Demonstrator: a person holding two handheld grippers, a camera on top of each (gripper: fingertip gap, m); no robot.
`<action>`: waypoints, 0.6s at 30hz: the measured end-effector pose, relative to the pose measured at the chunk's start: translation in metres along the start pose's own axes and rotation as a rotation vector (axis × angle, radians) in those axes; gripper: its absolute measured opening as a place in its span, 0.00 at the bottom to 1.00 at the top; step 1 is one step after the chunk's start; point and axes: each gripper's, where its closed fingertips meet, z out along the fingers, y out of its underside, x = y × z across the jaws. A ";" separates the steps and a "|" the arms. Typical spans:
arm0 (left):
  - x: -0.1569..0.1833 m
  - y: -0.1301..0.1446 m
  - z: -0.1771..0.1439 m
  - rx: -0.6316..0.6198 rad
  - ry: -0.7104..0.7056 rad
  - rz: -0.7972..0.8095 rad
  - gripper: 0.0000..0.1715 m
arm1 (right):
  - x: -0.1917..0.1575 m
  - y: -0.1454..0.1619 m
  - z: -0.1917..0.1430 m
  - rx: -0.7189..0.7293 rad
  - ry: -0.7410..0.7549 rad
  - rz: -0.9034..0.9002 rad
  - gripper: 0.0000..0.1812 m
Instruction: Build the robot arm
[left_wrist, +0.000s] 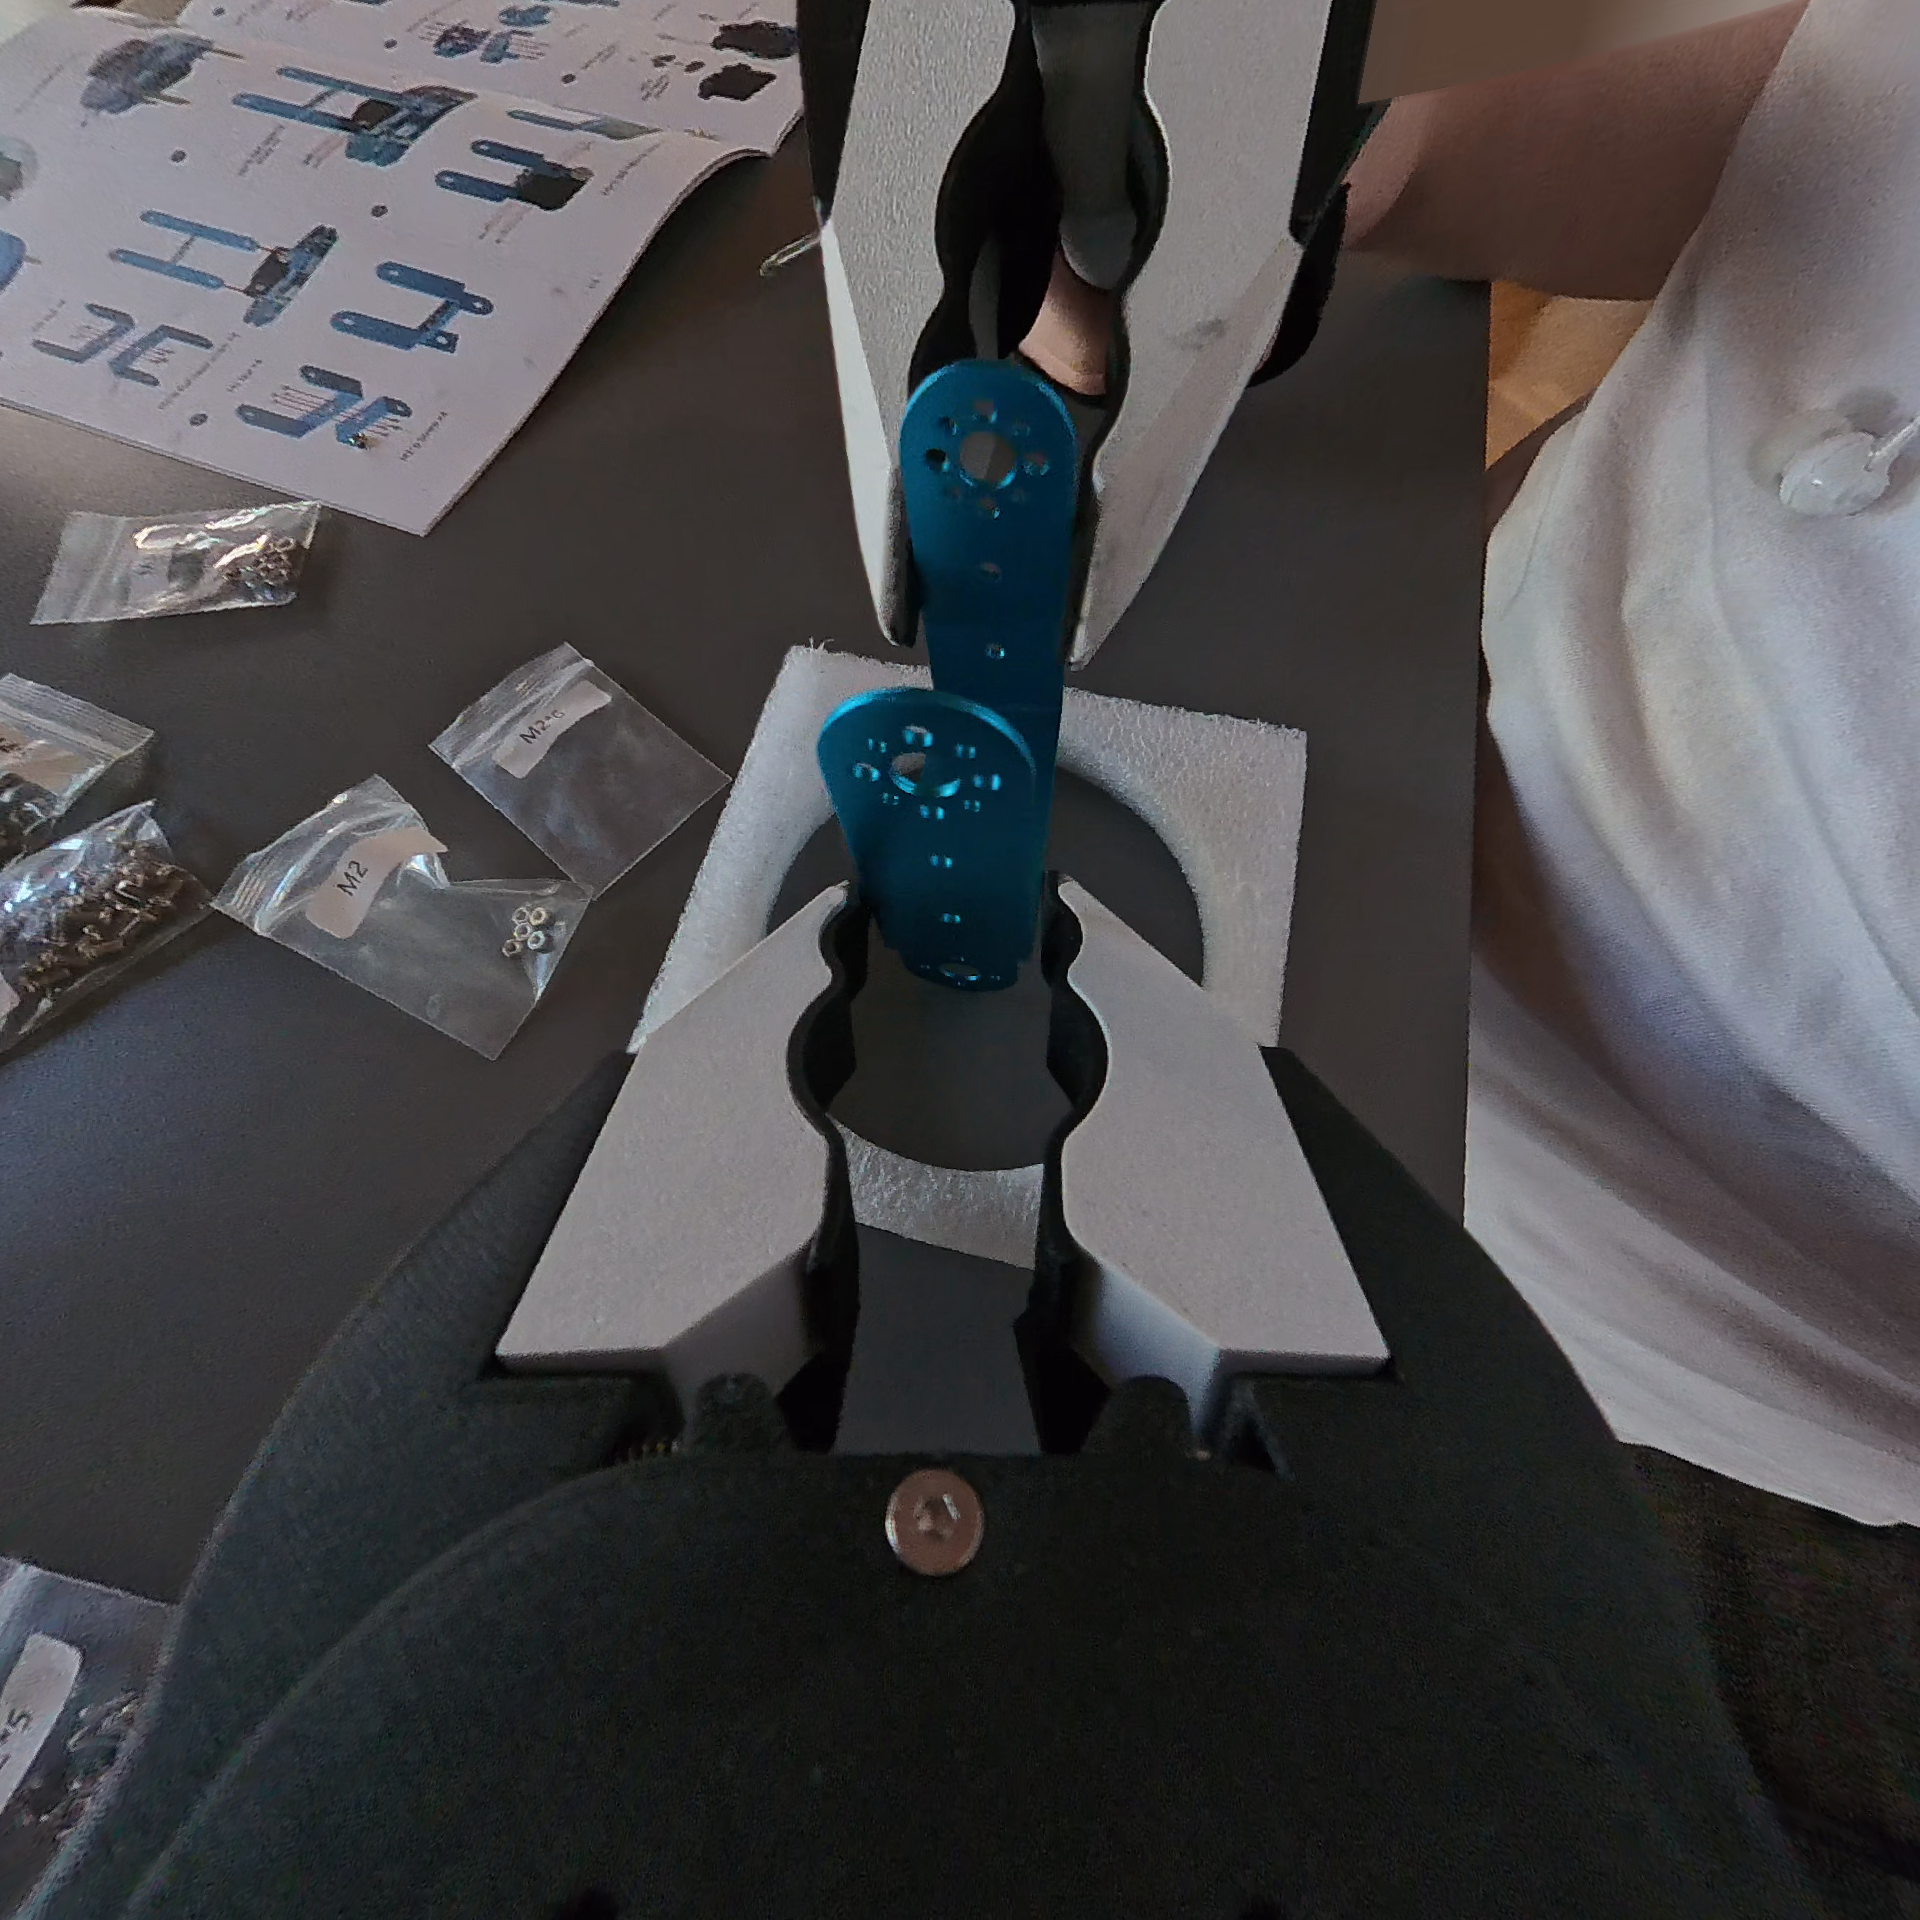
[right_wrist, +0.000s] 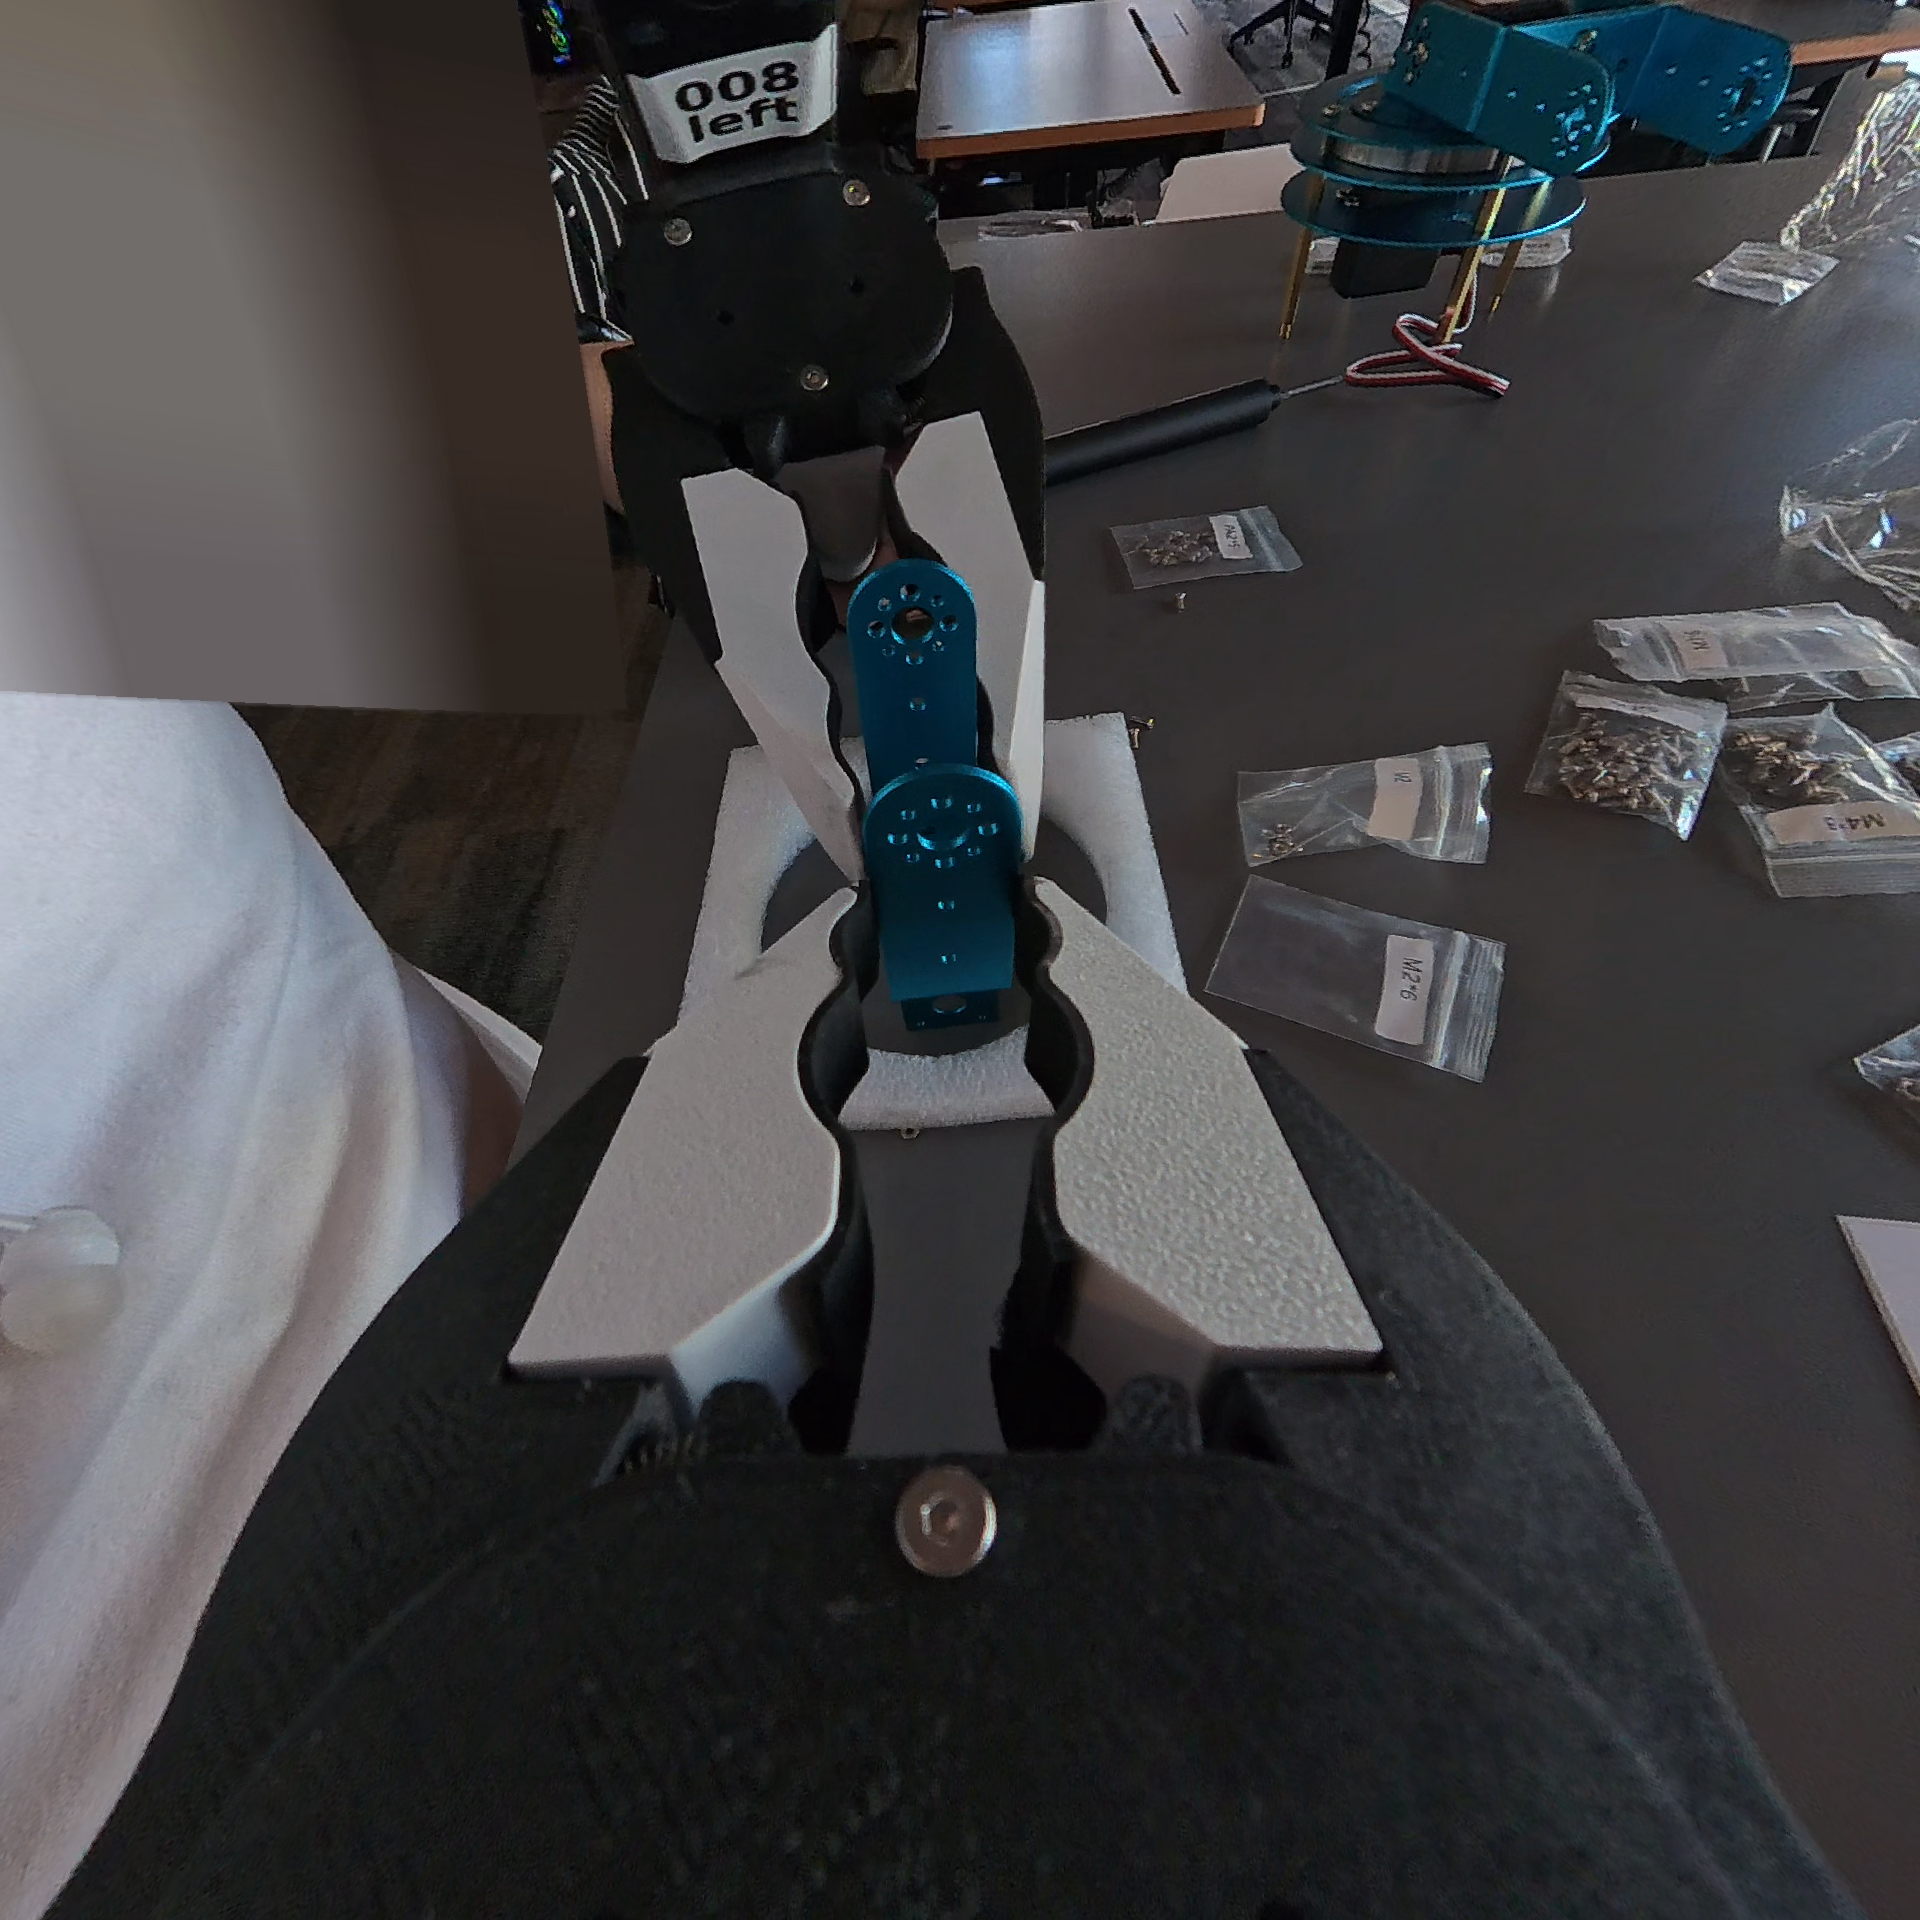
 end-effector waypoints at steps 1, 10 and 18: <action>0.000 0.000 0.000 -0.003 0.005 -0.004 0.18 | 0.000 0.000 0.000 0.000 0.000 -0.004 0.14; -0.003 0.013 -0.008 -0.051 -0.018 -0.021 0.21 | -0.001 0.000 0.000 0.001 0.002 -0.018 0.14; 0.002 0.014 -0.002 -0.073 0.002 0.005 0.15 | -0.001 0.000 0.000 0.000 -0.007 -0.007 0.14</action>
